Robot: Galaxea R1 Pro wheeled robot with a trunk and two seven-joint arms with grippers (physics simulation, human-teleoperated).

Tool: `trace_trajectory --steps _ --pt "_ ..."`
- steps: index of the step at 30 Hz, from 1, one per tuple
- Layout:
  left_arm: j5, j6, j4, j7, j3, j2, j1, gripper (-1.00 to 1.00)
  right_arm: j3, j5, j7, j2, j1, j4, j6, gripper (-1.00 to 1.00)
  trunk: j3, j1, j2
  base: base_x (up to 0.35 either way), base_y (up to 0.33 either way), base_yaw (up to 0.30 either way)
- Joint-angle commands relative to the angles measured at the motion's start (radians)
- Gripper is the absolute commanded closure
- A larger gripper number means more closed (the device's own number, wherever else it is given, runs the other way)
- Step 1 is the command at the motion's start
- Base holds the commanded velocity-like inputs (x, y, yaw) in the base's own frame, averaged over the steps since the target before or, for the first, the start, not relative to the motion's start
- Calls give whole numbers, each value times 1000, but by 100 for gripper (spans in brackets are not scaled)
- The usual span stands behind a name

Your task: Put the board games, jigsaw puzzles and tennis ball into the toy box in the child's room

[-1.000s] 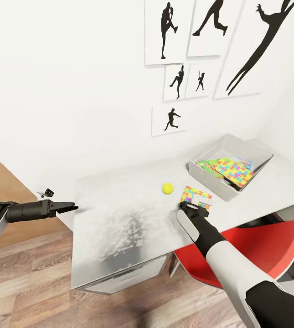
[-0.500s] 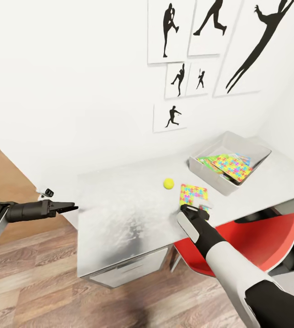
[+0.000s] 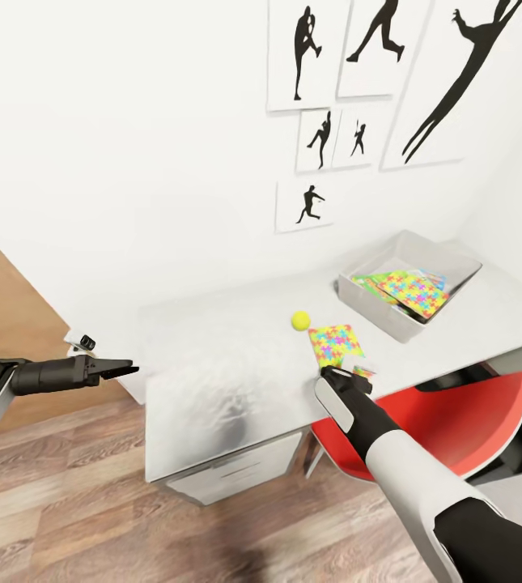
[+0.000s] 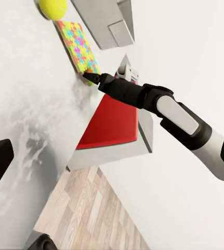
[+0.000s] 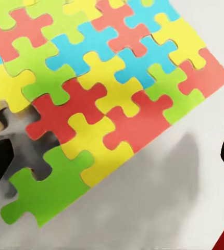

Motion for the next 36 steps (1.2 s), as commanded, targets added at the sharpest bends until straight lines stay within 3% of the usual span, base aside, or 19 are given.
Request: trace_trajectory --steps 1,21,24,30,36 --pt "2 11 0 -3 -2 1 -1 -100 5 -4 -7 -1 -1 -1 7 -100 -2 0 -2 -74 67 0" --pt "2 11 0 -3 -2 1 -1 -100 2 -1 -7 -2 -5 -13 11 -100 -2 0 -2 -8 73 0" --pt "3 11 0 -3 -2 1 -1 -100 1 -1 -11 -5 -10 -44 17 -100 -2 0 -2 0 0 0" --pt "3 11 0 -3 -2 1 -1 -100 0 -7 -15 -40 -12 -161 77 -100 -2 0 -2 0 0 0" --pt "3 11 0 -3 -1 1 -1 -100 -6 -9 -21 -46 -13 -225 121 -100 -2 0 -2 0 0 0"
